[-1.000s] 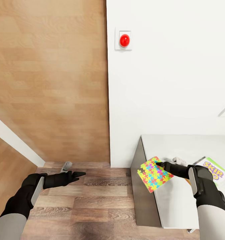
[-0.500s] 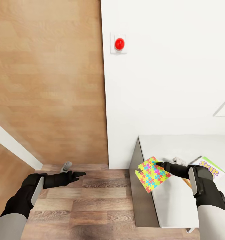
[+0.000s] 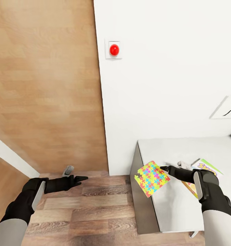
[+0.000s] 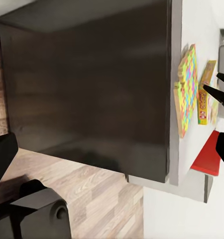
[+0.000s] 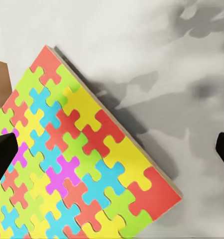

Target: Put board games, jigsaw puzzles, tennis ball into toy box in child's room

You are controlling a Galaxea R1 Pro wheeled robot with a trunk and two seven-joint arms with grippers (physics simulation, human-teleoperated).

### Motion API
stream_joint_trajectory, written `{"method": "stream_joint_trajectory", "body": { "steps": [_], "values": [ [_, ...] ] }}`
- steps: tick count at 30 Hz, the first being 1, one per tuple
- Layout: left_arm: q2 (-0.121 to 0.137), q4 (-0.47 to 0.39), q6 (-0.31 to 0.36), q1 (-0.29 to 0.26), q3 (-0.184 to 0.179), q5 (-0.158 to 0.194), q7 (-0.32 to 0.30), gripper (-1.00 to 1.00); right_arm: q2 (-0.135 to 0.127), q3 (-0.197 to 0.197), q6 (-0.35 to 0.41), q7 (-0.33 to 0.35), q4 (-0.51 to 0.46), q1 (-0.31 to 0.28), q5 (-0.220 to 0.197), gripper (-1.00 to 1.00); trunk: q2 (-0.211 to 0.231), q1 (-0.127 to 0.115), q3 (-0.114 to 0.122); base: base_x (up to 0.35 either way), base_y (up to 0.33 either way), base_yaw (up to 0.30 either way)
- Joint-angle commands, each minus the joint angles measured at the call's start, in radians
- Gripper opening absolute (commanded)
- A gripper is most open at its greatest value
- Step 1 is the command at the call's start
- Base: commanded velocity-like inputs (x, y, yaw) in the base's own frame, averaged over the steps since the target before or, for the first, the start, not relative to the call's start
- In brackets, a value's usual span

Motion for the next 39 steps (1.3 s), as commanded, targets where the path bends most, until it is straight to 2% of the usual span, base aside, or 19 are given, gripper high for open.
{"method": "stream_joint_trajectory", "body": {
  "steps": [1,34,39],
  "values": [
    [0.000,0.000,0.006,-0.001,0.000,0.003,-0.001,1.00,0.000,-0.002,0.005,0.006,-0.002,-0.001,0.005,1.00,-0.002,0.001,0.000,0.000,0.000,-0.103],
    [0.000,0.000,0.006,-0.001,-0.001,0.002,-0.001,1.00,0.007,-0.002,0.005,0.042,-0.041,0.000,-0.001,1.00,-0.002,0.001,0.053,0.000,0.000,-0.017],
    [-0.001,0.000,0.006,-0.001,-0.001,0.002,-0.001,1.00,0.008,-0.002,0.013,0.104,-0.128,0.026,-0.002,1.00,-0.002,0.001,0.062,0.000,0.000,0.000]
  ]
}}
